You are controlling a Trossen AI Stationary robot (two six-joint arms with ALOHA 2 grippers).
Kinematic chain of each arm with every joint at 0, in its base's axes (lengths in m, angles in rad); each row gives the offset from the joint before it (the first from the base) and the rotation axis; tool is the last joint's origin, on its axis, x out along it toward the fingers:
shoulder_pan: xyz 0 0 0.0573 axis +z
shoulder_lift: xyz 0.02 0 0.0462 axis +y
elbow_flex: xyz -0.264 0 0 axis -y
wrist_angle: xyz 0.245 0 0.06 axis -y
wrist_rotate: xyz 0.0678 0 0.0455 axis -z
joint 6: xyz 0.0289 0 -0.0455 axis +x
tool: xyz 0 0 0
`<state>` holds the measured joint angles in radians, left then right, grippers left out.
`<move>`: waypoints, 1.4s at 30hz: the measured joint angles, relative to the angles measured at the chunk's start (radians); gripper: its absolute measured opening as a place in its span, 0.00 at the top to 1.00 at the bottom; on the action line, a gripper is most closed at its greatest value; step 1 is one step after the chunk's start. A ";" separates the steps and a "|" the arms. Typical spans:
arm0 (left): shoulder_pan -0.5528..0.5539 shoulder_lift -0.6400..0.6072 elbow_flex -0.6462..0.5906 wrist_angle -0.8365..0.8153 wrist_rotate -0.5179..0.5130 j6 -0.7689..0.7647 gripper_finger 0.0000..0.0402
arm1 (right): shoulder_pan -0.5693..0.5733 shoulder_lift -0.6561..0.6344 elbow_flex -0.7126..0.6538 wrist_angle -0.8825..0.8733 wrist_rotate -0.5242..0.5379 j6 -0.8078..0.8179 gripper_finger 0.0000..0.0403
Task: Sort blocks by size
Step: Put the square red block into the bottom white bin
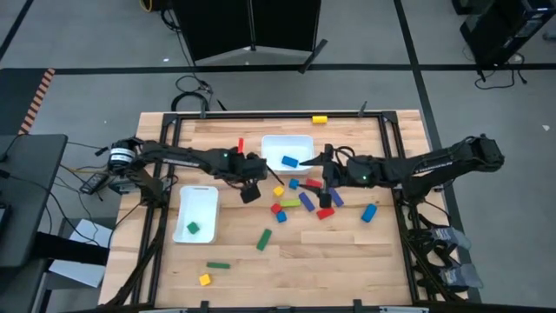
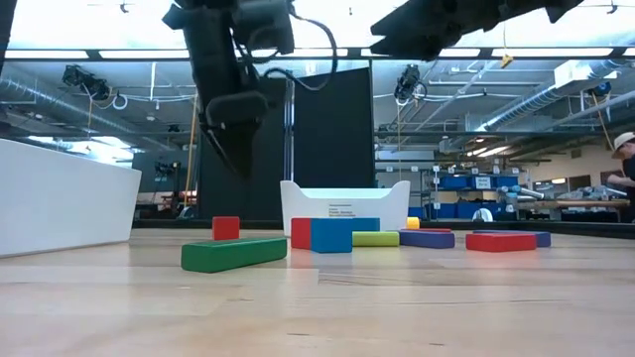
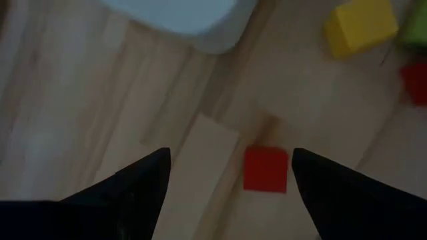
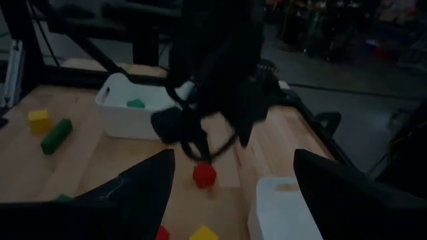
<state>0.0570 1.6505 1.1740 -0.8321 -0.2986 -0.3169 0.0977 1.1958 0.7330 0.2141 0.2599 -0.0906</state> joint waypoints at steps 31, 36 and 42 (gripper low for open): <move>0.001 0.129 0.000 0.015 0.068 0.078 0.17 | 0.036 -0.001 0.000 0.009 0.020 0.009 0.21; 0.000 0.129 0.000 -0.027 0.076 0.044 0.17 | 0.036 -0.001 0.000 0.008 0.020 0.011 0.21; 0.000 0.128 0.000 -0.051 0.076 -0.031 0.17 | 0.036 -0.001 0.000 0.008 0.020 0.016 0.21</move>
<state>0.0566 1.7786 1.1736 -0.8835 -0.2222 -0.3480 0.1337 1.1950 0.7330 0.2226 0.2798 -0.0742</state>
